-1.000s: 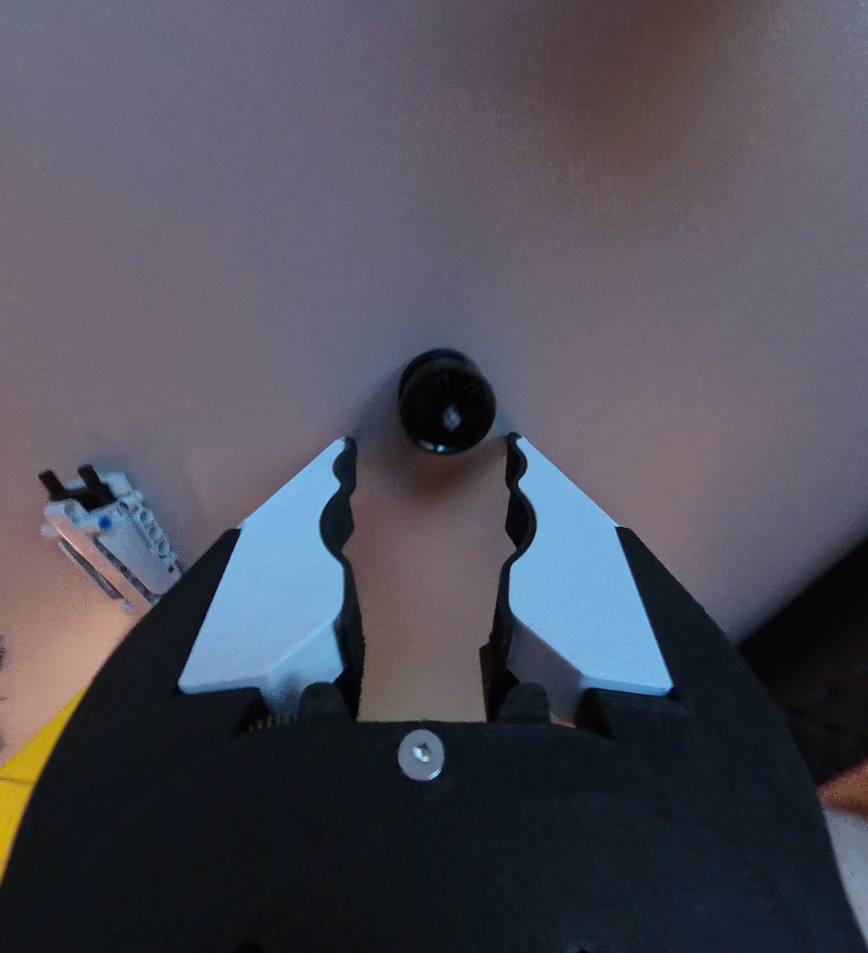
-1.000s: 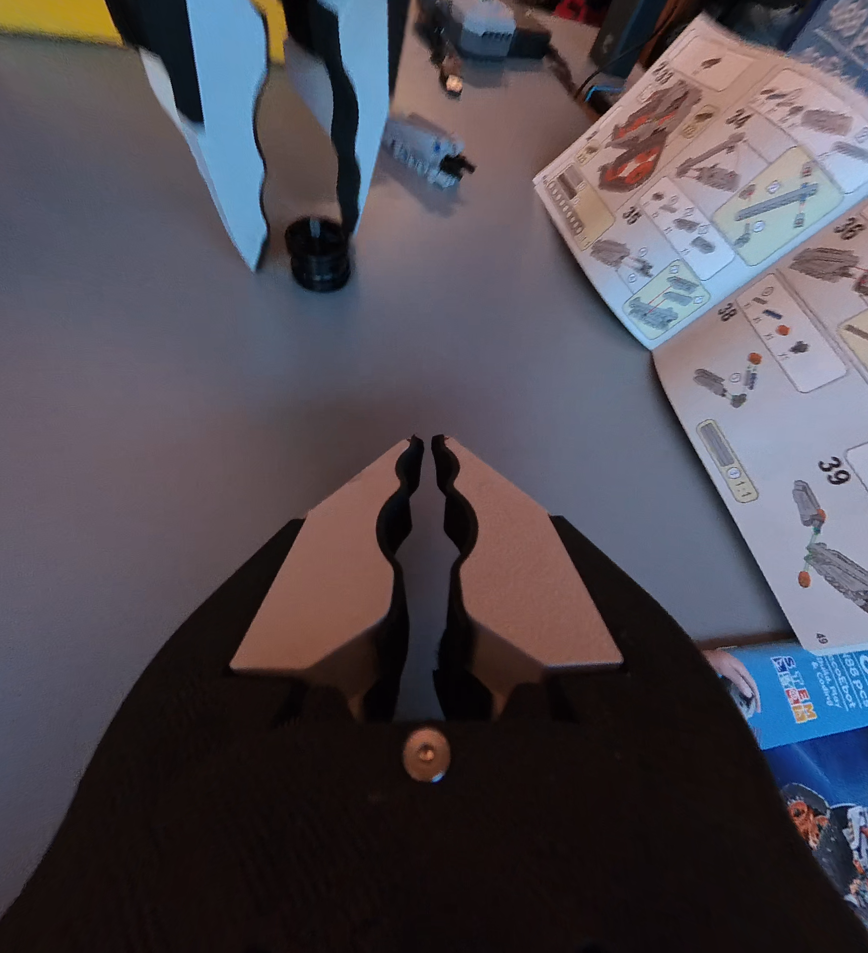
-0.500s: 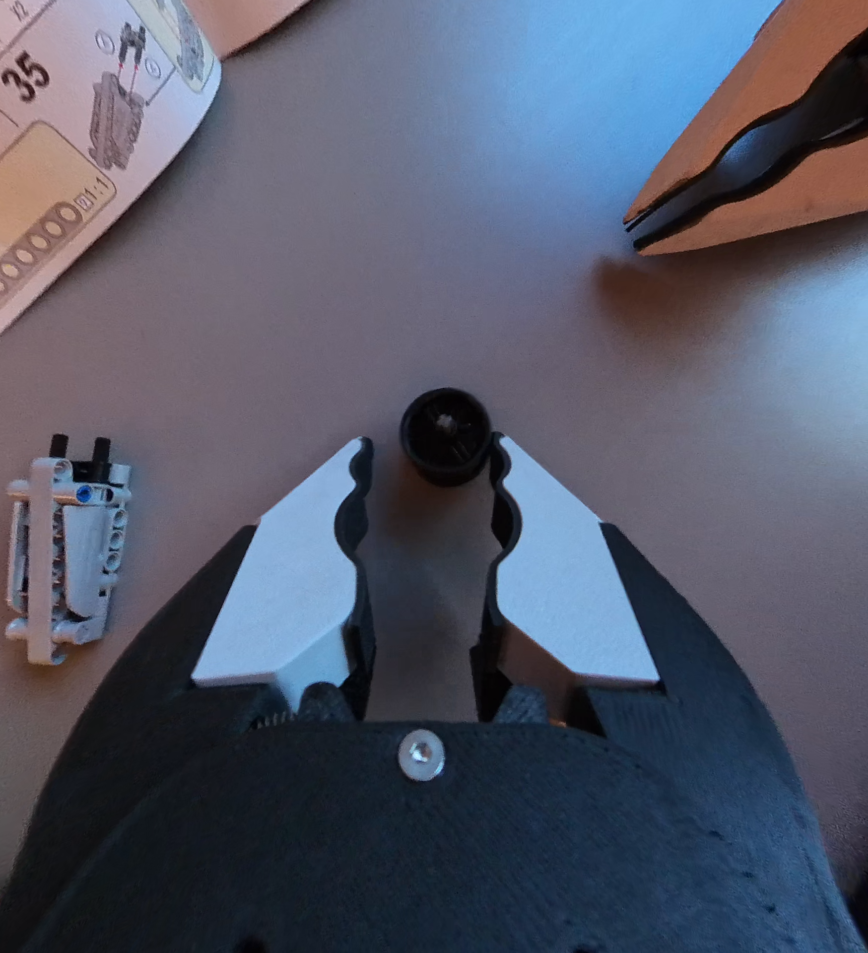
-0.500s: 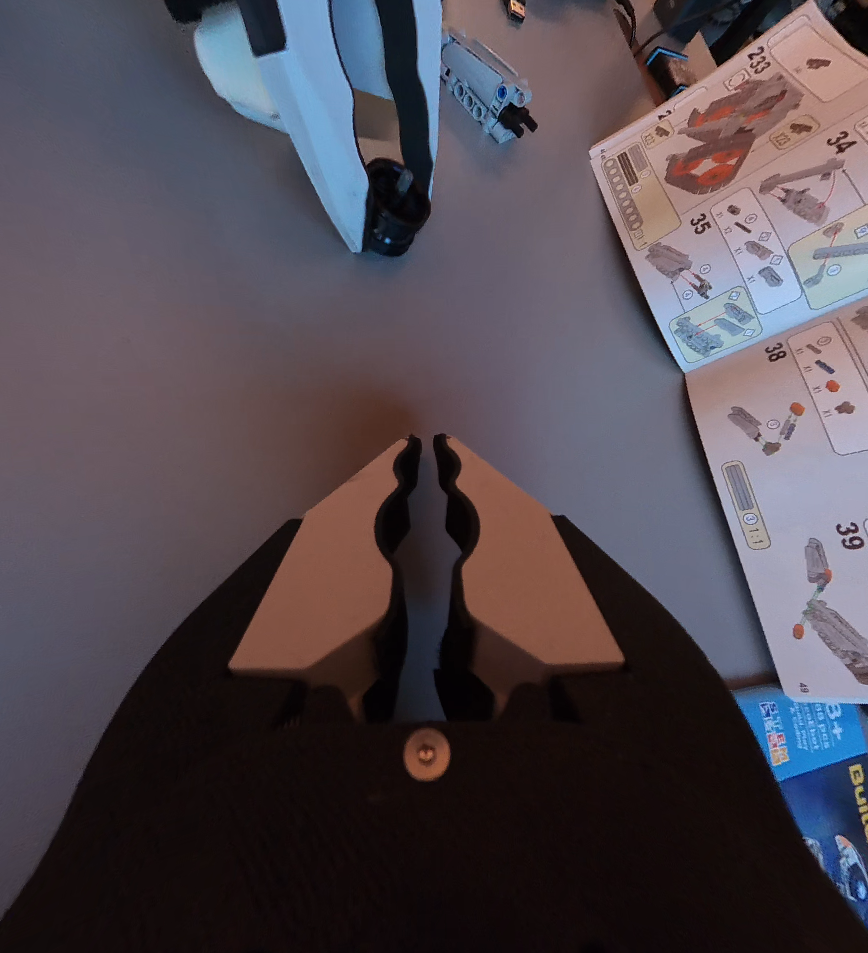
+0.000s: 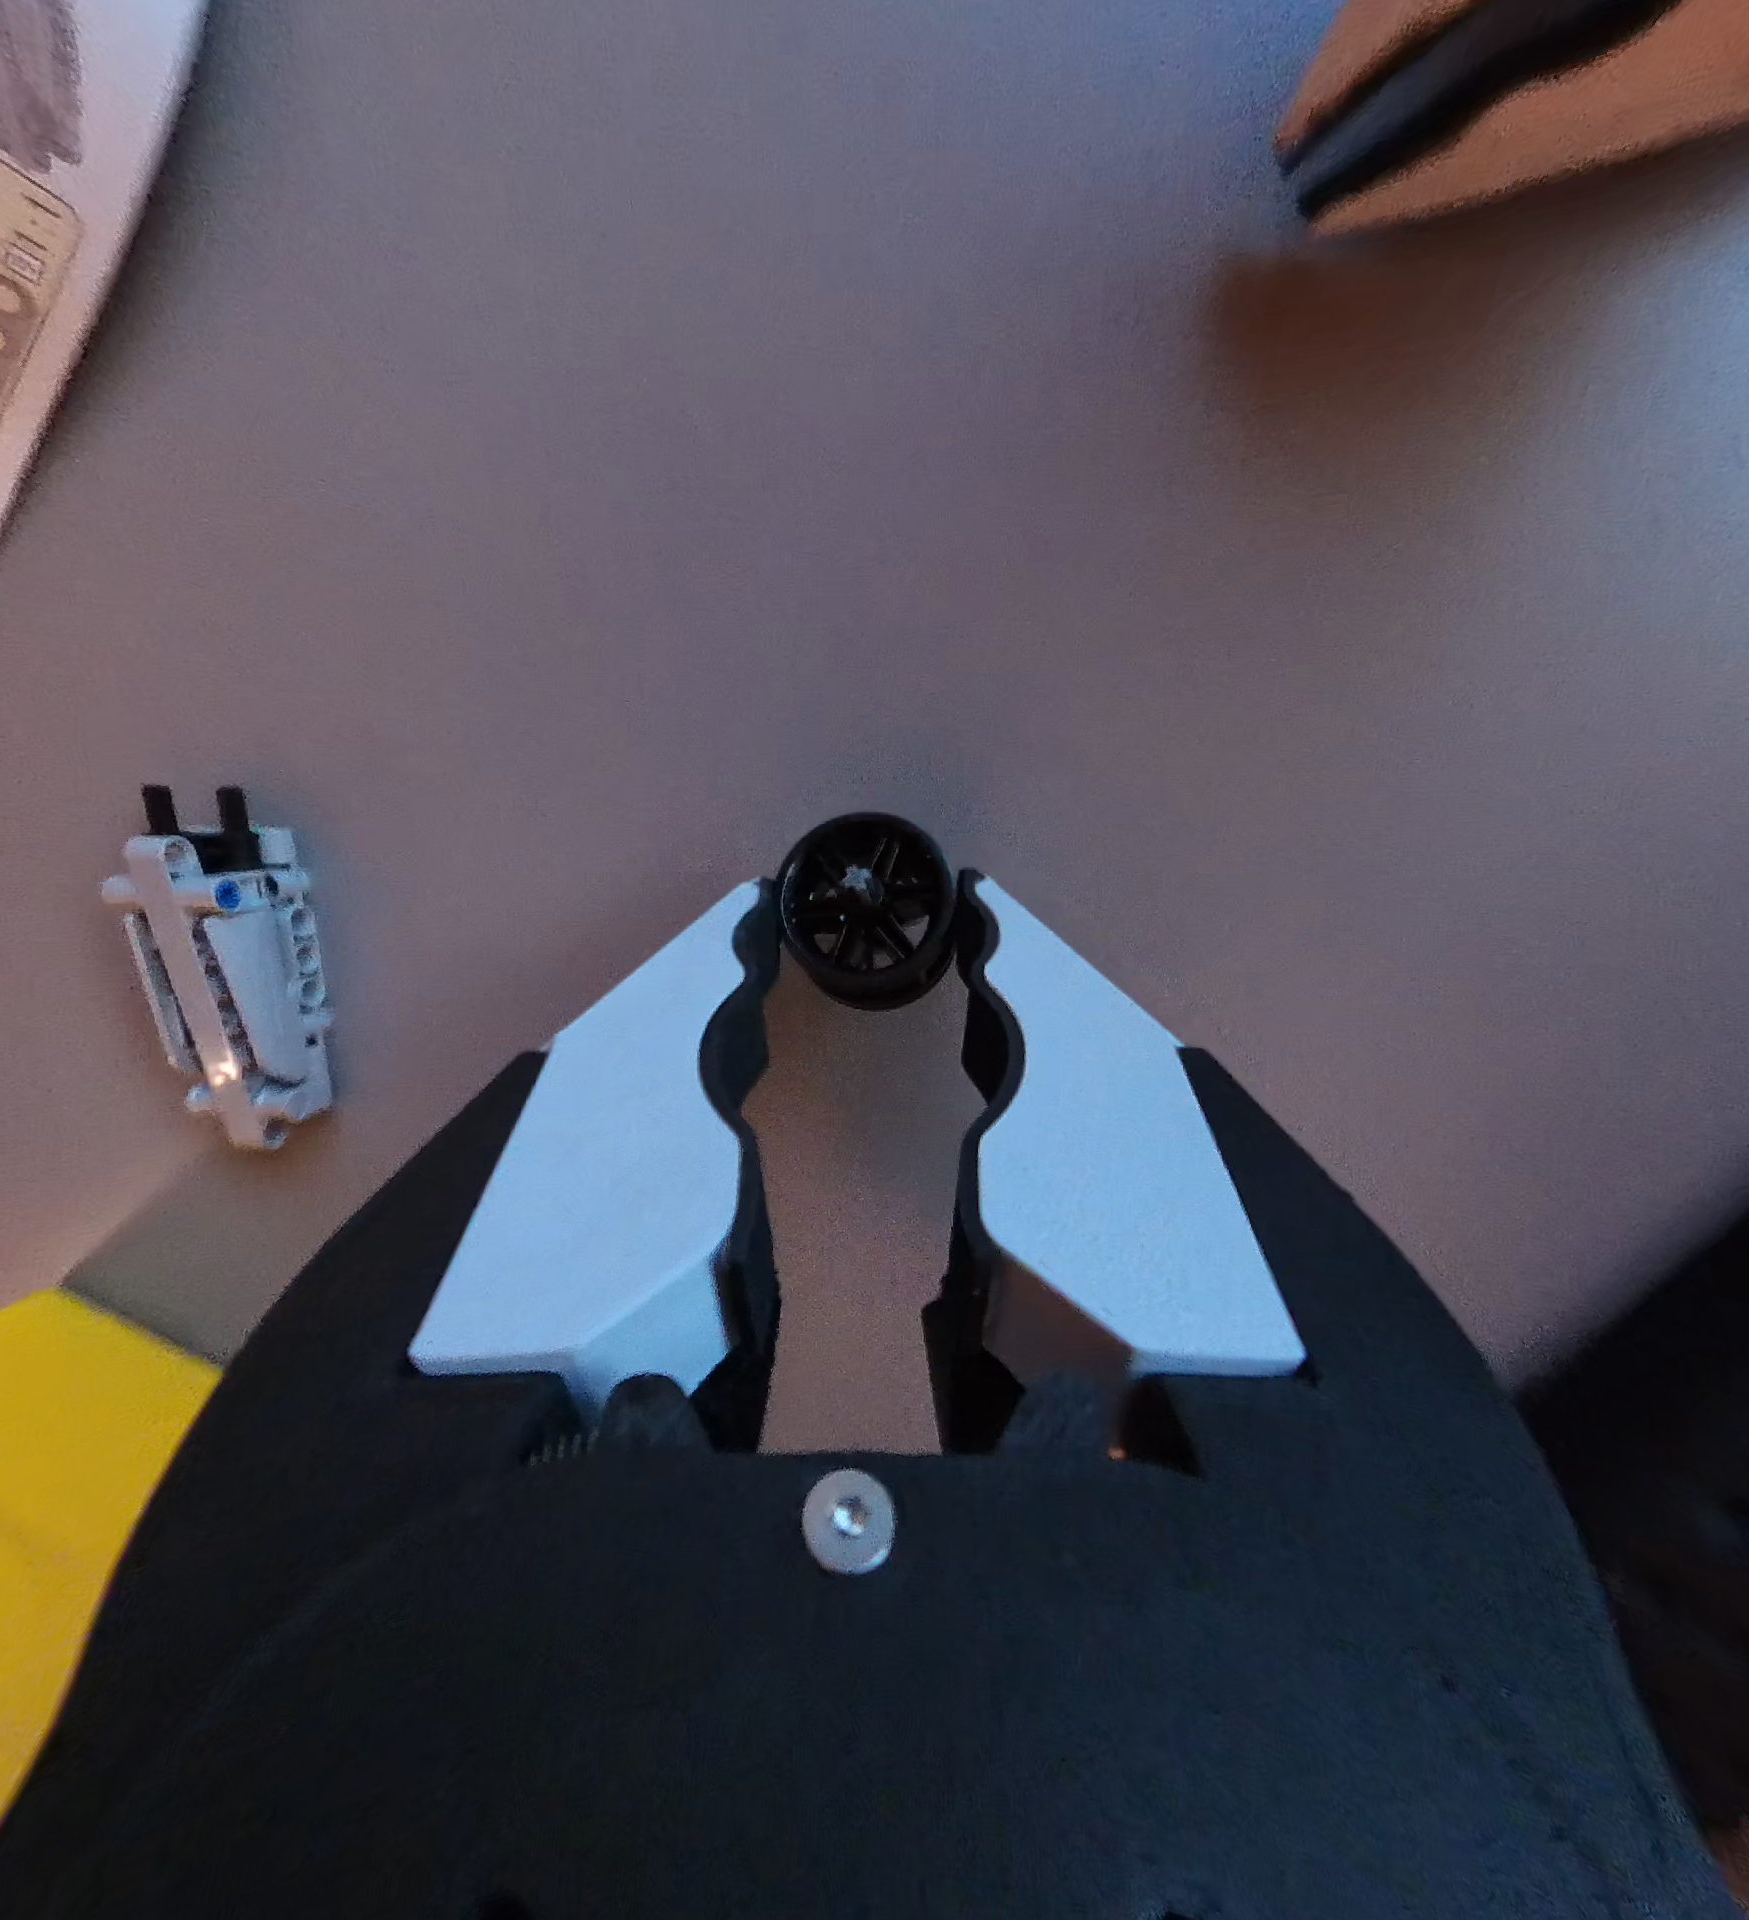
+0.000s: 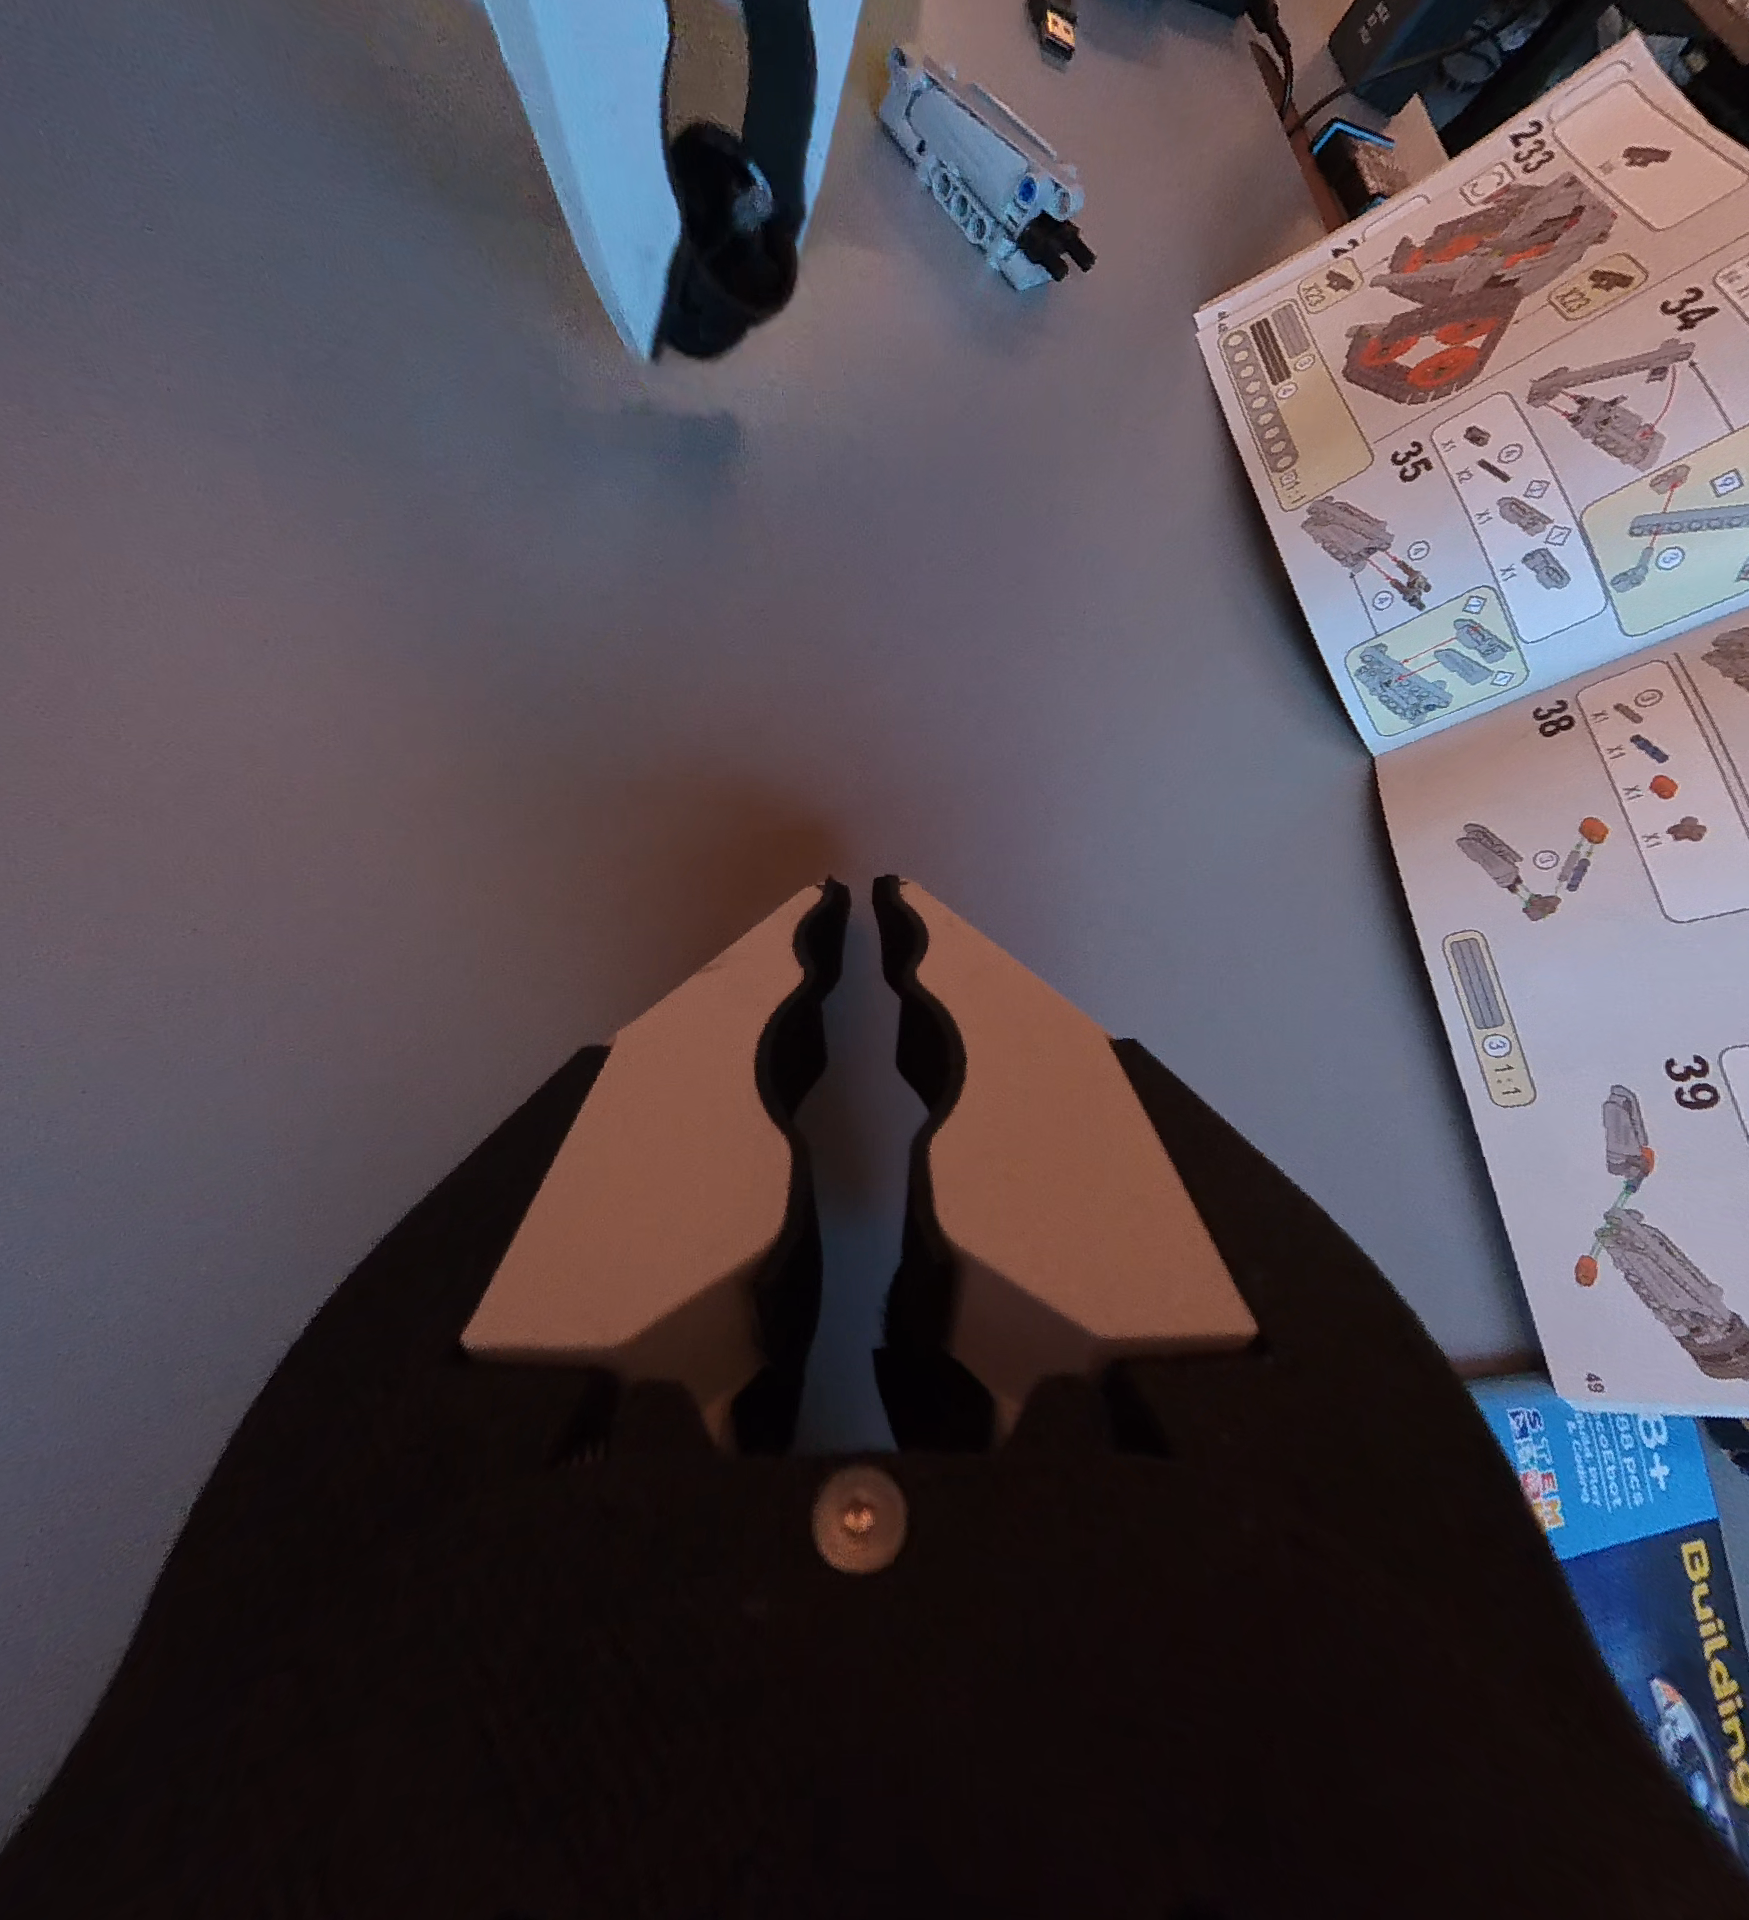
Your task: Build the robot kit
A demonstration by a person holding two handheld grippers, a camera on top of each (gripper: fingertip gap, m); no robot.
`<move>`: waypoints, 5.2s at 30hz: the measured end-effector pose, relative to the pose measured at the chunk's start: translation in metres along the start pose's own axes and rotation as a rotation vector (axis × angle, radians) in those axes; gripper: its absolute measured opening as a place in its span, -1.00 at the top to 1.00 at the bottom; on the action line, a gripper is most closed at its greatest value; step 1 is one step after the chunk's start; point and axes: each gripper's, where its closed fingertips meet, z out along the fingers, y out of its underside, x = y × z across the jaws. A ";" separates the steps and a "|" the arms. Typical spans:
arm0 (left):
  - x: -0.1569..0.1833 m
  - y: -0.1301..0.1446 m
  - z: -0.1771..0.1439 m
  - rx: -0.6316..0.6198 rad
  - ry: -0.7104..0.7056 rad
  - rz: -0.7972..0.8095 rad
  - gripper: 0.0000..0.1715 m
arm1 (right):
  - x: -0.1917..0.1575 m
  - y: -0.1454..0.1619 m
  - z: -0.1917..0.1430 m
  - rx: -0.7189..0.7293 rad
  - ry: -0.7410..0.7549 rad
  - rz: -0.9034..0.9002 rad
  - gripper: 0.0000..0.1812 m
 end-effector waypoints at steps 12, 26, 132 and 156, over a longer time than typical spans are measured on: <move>-0.009 0.047 -0.044 -0.822 0.053 0.196 0.62 | -0.027 0.005 -0.019 -0.020 -0.125 -0.076 0.95; -0.003 0.059 -0.027 -0.995 0.099 0.250 0.62 | -0.045 -0.001 -0.021 -0.059 -0.134 -0.194 1.00; -0.009 0.041 -0.013 0.376 -0.236 -0.217 0.04 | -0.045 -0.002 -0.019 0.009 -0.256 0.091 0.99; 0.003 0.036 -0.009 0.383 -0.186 -0.176 0.61 | -0.045 -0.001 -0.019 0.007 -0.272 0.115 0.99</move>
